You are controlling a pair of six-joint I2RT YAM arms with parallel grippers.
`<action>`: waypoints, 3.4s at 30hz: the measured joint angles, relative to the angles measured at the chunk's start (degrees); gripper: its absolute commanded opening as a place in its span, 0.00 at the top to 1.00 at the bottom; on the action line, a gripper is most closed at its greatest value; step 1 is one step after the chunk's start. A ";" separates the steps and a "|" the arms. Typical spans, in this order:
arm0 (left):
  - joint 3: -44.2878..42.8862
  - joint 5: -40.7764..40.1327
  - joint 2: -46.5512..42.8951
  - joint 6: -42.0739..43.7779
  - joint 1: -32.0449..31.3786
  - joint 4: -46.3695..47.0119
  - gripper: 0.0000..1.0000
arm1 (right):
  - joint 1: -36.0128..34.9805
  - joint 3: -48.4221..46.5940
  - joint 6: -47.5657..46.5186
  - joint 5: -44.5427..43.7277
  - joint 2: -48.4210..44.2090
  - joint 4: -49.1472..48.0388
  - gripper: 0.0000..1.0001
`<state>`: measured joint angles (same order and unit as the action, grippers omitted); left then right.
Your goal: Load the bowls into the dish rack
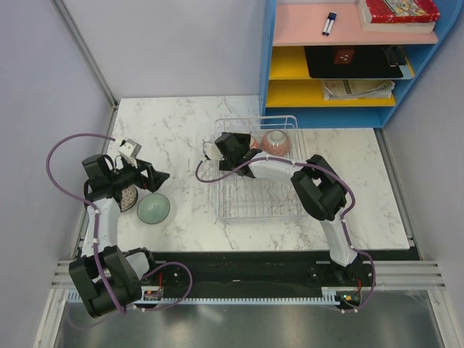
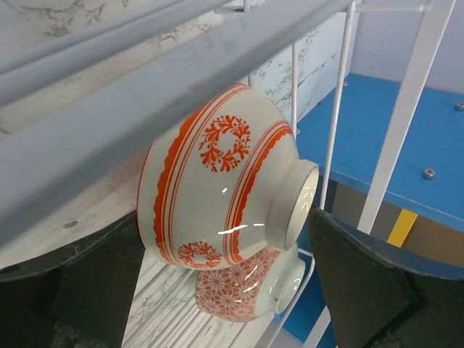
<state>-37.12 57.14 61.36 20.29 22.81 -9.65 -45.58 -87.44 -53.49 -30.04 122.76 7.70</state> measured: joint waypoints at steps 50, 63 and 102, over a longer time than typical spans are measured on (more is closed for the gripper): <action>-0.04 -9.86 1.99 4.83 0.00 -1.49 0.04 | 0.37 1.60 12.72 -1.70 -14.08 3.93 0.03; -2.21 -13.77 3.93 24.68 0.00 -18.18 0.11 | 0.48 7.17 18.99 -1.31 -25.90 6.64 0.03; -15.67 -20.06 25.51 51.80 -1.81 -39.74 0.43 | 0.48 9.97 24.30 6.25 -29.31 10.99 0.03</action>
<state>-52.80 37.08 86.87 72.10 20.99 -49.39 -45.10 -77.47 -29.19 -23.79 93.45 18.70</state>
